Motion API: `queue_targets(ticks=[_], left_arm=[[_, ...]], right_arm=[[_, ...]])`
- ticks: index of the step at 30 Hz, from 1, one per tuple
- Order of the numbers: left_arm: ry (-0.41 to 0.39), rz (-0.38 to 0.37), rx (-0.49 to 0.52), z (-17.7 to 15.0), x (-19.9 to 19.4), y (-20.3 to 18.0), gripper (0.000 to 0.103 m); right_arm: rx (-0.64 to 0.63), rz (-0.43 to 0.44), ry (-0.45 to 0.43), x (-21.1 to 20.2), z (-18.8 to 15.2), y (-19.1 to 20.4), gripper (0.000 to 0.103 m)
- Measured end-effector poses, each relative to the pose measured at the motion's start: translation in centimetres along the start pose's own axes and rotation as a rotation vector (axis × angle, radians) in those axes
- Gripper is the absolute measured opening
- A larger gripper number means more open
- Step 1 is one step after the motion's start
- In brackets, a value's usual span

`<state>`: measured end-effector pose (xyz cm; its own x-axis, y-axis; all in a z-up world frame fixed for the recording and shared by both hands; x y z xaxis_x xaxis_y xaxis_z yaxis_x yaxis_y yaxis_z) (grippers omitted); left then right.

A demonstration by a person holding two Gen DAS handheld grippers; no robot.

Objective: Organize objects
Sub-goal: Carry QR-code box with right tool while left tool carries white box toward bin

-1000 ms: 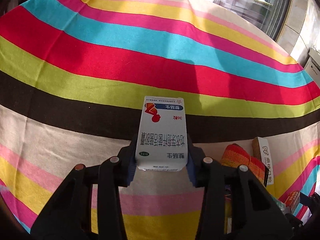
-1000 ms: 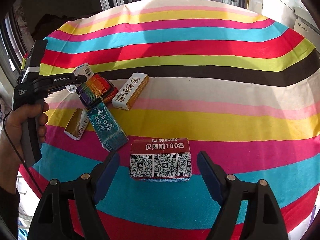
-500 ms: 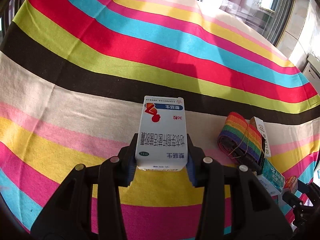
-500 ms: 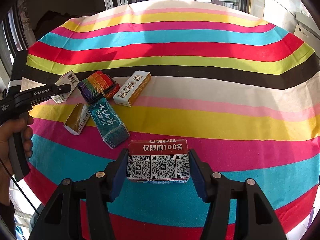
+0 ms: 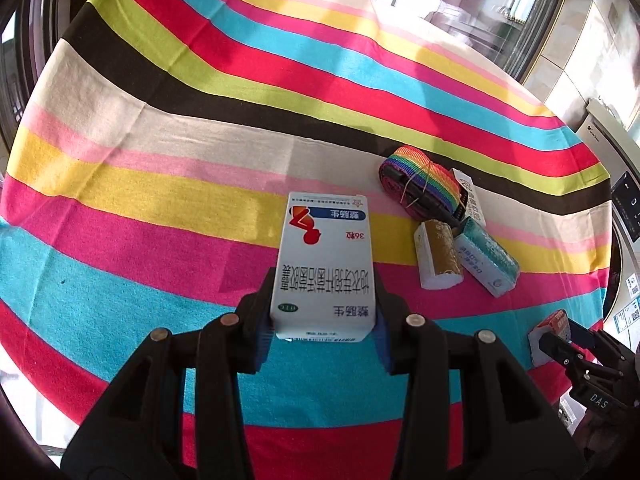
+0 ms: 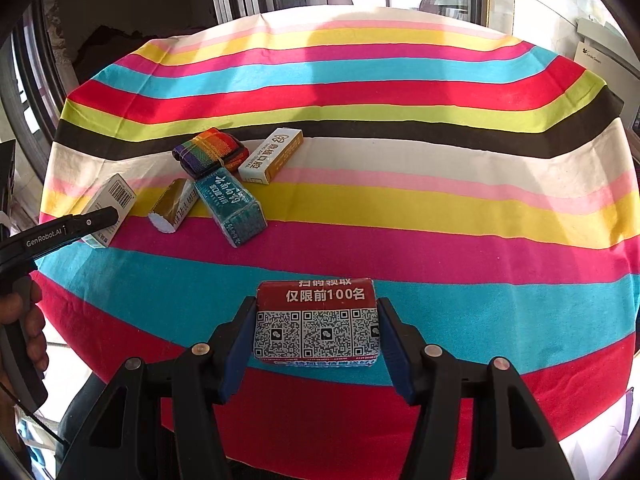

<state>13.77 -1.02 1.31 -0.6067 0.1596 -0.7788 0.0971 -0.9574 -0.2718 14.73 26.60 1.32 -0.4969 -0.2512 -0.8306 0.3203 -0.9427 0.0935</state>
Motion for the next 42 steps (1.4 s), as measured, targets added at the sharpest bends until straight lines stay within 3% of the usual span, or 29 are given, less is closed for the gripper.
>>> queue_targets(ticks=[23,31,42], left_arm=[[0.018,-0.074,0.174,-2.5,-1.9,-8.4,0.045],[0.046,-0.133,0.256,-4.1,-2.1,-12.5,0.045],[0.117,-0.270,0.448,-8.0,-2.2,-21.6,0.045]], right_arm=[[0.075,-0.049,-0.048,-4.2,-3.0,-3.5,0.059],[0.098,-0.125,-0.051,-5.2,-3.4,-5.3,0.059],[0.148,-0.266,-0.042,-8.1,-5.5,-9.3,0.058]])
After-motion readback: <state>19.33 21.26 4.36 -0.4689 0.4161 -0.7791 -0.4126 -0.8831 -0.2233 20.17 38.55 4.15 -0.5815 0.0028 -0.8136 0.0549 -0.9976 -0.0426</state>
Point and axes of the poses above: each gripper's, at about its wrist camera, not at the fingertips, and x roughly the way its jaws point, y to its left, z to its top, the point moved 3 cm from there along x, roughly the way its jaws point, and after that the axes turned 4 degrees about y, right-handed, at the moved point
